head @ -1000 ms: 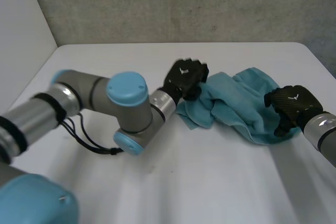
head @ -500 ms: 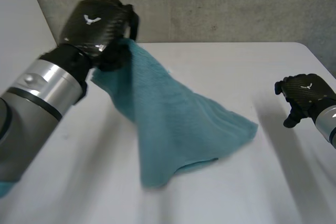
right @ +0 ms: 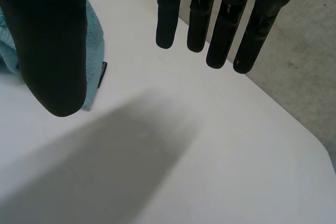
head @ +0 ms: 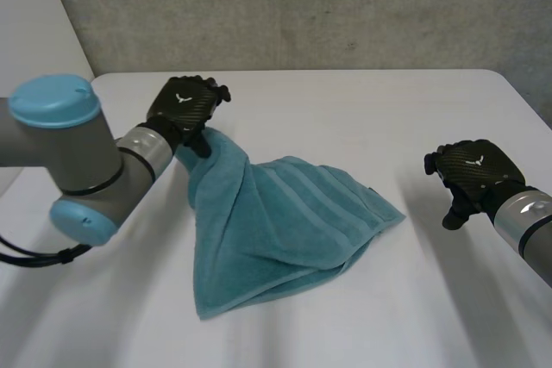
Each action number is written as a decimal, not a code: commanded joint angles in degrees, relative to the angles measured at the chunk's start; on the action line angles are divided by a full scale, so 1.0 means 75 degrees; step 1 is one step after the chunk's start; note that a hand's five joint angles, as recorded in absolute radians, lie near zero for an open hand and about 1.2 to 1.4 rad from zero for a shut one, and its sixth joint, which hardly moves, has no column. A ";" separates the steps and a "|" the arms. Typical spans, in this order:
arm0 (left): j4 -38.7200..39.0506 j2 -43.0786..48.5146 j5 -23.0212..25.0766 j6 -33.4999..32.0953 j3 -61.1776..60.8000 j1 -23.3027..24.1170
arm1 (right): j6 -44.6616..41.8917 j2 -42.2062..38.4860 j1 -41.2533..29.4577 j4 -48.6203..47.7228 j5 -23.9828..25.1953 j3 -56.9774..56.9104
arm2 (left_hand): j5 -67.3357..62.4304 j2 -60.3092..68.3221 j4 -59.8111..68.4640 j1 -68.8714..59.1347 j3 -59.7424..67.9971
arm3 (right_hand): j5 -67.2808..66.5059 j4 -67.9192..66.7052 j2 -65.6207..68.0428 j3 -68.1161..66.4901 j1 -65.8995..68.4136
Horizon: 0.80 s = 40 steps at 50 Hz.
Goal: Fold the laundry
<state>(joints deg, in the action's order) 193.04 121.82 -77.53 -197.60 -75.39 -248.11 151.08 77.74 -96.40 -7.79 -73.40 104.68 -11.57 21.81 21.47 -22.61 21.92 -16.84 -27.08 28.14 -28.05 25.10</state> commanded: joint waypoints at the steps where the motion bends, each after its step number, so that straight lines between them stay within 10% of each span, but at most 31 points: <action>1: -0.0122 -0.2024 -0.0397 0.0212 -0.2143 0.0069 | 0.0024 -0.0007 -0.0634 0.0007 0.0422 -0.0024 | -0.0235 0.0203 0.0249 -0.0097 0.0188 | -0.0457 -0.0424 0.0284 -0.0296 0.0688; 12: -0.0250 -0.3269 -0.1147 0.2016 -0.4302 -0.0036 | -0.0057 -0.0672 -0.1279 -0.0005 0.1735 -0.0328 | -0.0325 0.0293 0.0339 -0.0187 0.0278 | -0.1017 -0.0985 0.0844 -0.0856 0.1248; 25: -0.0626 -0.3621 -0.1194 0.2182 -0.4819 -0.0270 | -0.0655 -0.1939 -0.1655 -0.0028 0.1642 -0.1067 | -0.0213 0.0181 0.0227 -0.0075 0.0166 | -0.1600 -0.1568 0.1427 -0.1439 0.1831; 32: -0.0626 -0.3645 -0.1194 0.2182 -0.4808 -0.0282 | -0.0608 -0.2069 -0.1725 -0.0086 0.1677 -0.1360 | -0.0191 0.0159 0.0204 -0.0052 0.0143 | -0.7081 -0.7049 0.6909 -0.6921 0.7313; 40: -0.0649 -0.3645 -0.1241 0.2252 -0.4749 -0.0212 | 0.0948 -0.1005 -0.2053 -0.0052 0.1279 -0.2308 | -0.0235 0.0203 0.0249 -0.0097 0.0188 | -0.7088 -0.7056 0.6915 -0.6927 0.7319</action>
<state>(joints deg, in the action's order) 188.31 94.45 -86.48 -181.18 -111.50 -250.20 147.51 62.67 -109.63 -8.41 -61.21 93.62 -11.57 21.81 21.47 -22.60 21.92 -56.23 -68.08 67.41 -67.24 55.51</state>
